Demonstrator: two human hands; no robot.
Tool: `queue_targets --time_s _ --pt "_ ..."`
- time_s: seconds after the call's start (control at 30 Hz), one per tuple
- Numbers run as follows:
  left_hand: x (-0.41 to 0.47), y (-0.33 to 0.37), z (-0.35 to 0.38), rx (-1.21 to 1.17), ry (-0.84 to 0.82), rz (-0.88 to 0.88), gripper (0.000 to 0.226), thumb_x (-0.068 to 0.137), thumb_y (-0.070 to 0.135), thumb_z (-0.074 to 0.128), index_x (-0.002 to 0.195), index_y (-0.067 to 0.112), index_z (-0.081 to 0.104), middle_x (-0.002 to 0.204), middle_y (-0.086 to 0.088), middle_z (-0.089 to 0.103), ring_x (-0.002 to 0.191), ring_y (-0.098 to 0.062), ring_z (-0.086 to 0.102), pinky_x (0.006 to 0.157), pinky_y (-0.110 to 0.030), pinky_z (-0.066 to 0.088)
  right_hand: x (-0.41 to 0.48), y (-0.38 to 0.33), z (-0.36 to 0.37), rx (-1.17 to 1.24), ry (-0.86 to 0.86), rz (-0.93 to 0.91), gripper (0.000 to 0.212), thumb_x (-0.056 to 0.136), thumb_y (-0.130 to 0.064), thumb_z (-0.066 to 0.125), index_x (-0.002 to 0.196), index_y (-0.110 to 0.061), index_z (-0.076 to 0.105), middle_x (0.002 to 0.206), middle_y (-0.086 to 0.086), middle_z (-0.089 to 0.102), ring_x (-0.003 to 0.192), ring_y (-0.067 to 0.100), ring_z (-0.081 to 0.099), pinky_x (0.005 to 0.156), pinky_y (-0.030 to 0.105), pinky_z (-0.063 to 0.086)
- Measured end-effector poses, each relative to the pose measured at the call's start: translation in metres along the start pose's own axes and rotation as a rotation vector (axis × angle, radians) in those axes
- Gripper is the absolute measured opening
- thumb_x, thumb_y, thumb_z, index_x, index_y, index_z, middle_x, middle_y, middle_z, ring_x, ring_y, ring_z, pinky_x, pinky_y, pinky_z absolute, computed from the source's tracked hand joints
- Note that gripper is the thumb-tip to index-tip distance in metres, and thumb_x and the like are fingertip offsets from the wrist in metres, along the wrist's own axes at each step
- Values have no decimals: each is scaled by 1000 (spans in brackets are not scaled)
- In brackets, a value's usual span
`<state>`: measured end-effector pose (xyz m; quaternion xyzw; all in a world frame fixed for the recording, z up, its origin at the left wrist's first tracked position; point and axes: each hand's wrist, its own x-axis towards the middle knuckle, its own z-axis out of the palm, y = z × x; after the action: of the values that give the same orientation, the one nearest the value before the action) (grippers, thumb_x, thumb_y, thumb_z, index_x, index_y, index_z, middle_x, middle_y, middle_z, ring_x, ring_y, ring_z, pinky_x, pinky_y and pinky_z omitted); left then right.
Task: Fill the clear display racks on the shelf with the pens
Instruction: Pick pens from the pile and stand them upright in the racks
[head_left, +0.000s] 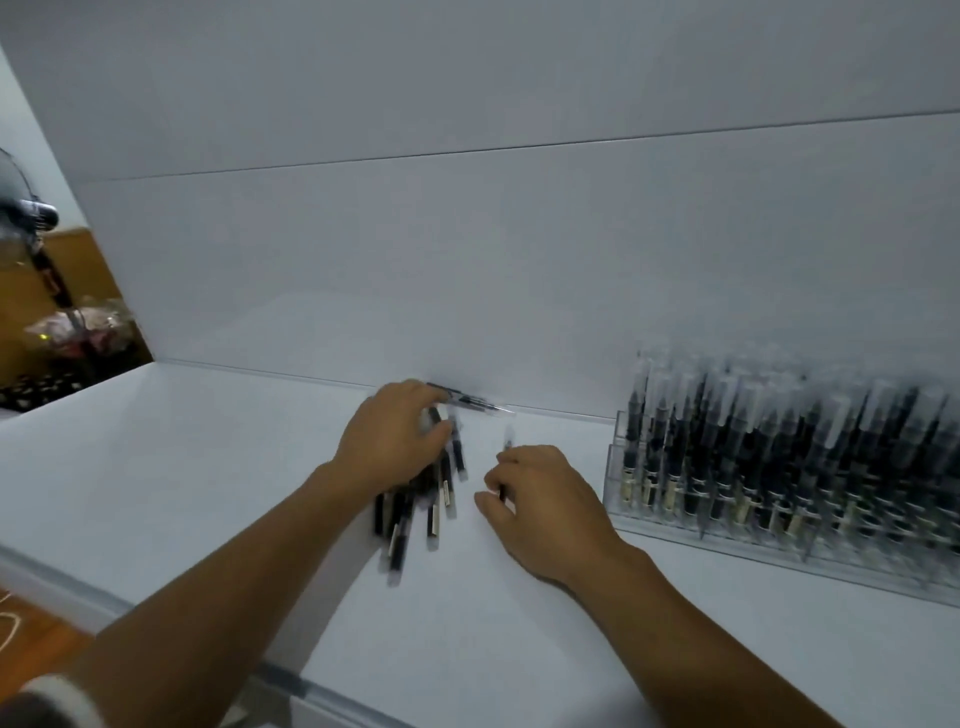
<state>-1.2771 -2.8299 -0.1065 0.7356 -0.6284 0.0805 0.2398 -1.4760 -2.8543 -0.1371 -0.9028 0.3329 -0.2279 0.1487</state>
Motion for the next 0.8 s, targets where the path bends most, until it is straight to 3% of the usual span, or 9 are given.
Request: queue_targets --time_s 0.13,0.27,0.43,0.6,0.8 --pt "47 2 15 72 -95 33 37 92 24 59 128 19 59 130 1 58 116 -20 52 99 -35 41 -1 3 3 -15 -33 55 41 99 -48 44 126 -22 61 136 -7 51 122 17 45 98 28 41" --pt "72 7 30 225 -214 73 33 89 16 54 120 22 63 119 0 59 109 -21 53 92 -37 45 -1 0 4 -57 29 51 41 99 -50 43 123 -23 61 126 -5 56 114 16 49 92 29 43" --pt "80 14 39 378 -174 129 30 86 9 52 110 25 64 109 3 61 98 -21 59 73 -30 43 -1 -6 6 -111 46 61 35 99 -43 41 117 -20 60 117 -3 57 107 19 51 86 32 41" --pt "84 16 39 494 -220 213 27 90 12 51 112 20 65 111 1 62 97 -22 61 76 -33 49 0 -9 5 -120 42 64 34 100 -40 41 119 -18 60 118 0 58 107 20 51 87 33 41" --pt "82 15 32 448 -189 295 26 99 24 47 117 22 66 112 2 62 96 -21 61 77 -35 51 -1 -10 2 -120 31 71 30 99 -36 44 112 -14 60 113 3 58 103 22 52 80 31 38"
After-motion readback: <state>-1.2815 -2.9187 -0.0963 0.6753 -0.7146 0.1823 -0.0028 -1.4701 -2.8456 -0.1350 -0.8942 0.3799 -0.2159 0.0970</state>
